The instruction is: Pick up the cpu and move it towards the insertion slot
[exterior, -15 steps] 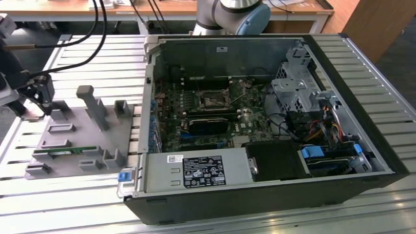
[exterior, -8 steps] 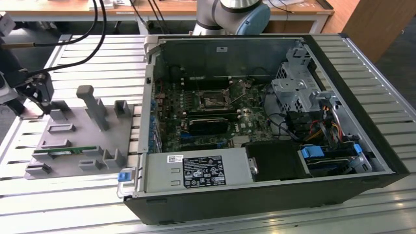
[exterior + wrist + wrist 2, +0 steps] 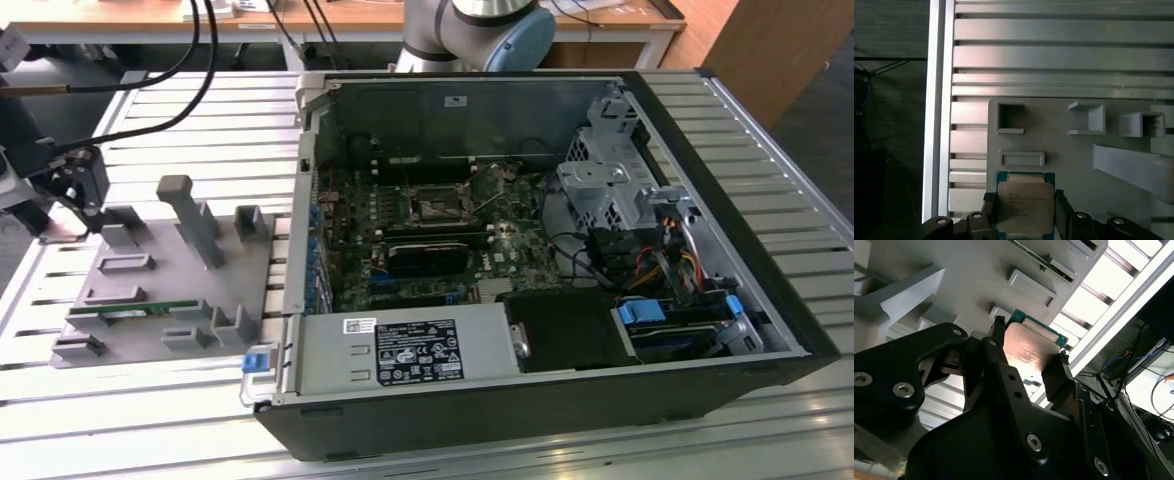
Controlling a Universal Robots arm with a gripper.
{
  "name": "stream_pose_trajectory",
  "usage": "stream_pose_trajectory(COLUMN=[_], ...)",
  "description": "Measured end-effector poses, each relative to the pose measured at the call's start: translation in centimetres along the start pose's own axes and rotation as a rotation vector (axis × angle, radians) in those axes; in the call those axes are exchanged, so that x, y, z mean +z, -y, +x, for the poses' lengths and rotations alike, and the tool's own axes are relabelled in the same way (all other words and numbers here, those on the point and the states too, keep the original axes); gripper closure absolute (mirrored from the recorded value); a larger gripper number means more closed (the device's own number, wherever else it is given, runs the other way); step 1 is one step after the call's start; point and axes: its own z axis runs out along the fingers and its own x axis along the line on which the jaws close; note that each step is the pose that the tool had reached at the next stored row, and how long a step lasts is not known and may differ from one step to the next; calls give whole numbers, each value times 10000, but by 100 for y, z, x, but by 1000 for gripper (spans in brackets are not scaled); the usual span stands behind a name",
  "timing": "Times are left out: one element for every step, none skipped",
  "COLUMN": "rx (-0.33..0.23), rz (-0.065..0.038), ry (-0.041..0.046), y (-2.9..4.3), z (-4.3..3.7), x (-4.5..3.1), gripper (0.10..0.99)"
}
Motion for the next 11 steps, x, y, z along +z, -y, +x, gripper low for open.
stream_pose_trajectory(rx=[1, 2, 3, 5, 6, 7, 9, 11, 13, 13, 14], rz=[-1, -1, -1, -1, -1, 0, 0, 0, 0, 0, -1], ry=[1, 2, 1, 2, 1, 1, 0, 0, 0, 0, 1], y=[0, -1, -1, -1, -1, -1, -1, -2, -2, -2, -2], z=[0, 0, 0, 0, 0, 0, 1, 1, 0, 1, 1], x=[-3, -7, -10, -13, -16, -19, -24, -28, -32, -37, -42], gripper=[541, 541, 541, 541, 541, 541, 541, 541, 541, 541, 541])
